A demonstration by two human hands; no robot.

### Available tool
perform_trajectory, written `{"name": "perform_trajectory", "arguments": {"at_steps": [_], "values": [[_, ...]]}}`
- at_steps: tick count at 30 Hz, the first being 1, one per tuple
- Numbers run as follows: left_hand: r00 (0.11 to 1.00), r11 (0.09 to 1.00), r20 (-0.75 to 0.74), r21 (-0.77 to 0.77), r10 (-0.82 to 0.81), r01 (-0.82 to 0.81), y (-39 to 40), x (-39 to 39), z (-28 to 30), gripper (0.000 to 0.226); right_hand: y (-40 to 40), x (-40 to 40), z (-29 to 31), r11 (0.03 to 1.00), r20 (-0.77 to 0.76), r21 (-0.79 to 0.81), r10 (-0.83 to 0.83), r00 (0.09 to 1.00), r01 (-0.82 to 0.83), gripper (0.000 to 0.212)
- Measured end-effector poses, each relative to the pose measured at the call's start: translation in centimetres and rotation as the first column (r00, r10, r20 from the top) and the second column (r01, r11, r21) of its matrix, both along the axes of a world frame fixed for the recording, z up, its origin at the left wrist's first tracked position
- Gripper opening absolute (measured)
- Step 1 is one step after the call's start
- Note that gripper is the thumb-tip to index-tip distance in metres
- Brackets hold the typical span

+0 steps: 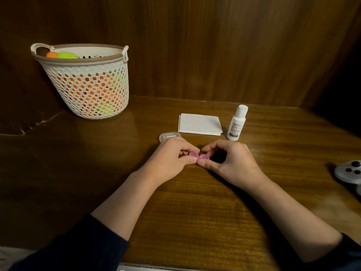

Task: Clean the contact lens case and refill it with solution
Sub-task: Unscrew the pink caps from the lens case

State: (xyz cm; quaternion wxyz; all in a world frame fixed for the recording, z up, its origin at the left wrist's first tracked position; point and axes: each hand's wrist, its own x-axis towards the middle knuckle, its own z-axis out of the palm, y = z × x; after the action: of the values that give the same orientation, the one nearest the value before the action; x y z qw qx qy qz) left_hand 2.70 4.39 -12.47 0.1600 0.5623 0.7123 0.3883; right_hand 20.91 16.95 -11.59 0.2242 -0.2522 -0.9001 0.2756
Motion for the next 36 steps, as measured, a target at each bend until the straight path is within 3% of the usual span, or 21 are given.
{"name": "perform_trajectory", "arguments": {"at_steps": [7,13,19,23,28,32,36], "values": [[1.000,1.000,0.025,0.003,0.013,-0.013,0.0,0.0,-0.1,0.029,0.6,0.2,0.0,0.995,0.021,-0.064,0.079,0.997,-0.078,0.021],[0.999,1.000,0.042,-0.010,0.021,-0.020,-0.1,0.1,0.0,0.030,0.4,-0.4,-0.1,0.998,0.020,-0.057,-0.003,1.000,0.005,0.044],[0.998,1.000,0.066,-0.016,0.020,-0.019,-0.1,0.2,0.2,0.031,0.7,0.0,-0.2,0.990,-0.007,-0.139,0.029,1.000,-0.030,0.032],[0.997,1.000,0.071,-0.019,0.024,-0.023,-0.1,0.2,0.2,0.032,0.8,0.2,0.0,0.985,0.037,-0.162,0.059,0.998,-0.052,0.042],[0.997,0.999,0.072,-0.021,0.028,-0.026,-0.1,0.3,0.3,0.032,1.1,0.5,0.5,0.982,-0.039,-0.189,0.018,0.999,-0.025,0.041],[0.997,0.999,0.079,-0.028,0.026,-0.024,0.0,0.2,0.3,0.033,0.6,0.6,0.6,0.958,-0.014,-0.272,0.092,0.996,-0.093,0.041],[0.996,0.999,0.079,-0.026,0.031,-0.029,0.0,0.3,0.2,0.033,0.5,0.5,0.7,0.960,-0.020,-0.252,0.117,0.993,-0.118,0.044]]}}
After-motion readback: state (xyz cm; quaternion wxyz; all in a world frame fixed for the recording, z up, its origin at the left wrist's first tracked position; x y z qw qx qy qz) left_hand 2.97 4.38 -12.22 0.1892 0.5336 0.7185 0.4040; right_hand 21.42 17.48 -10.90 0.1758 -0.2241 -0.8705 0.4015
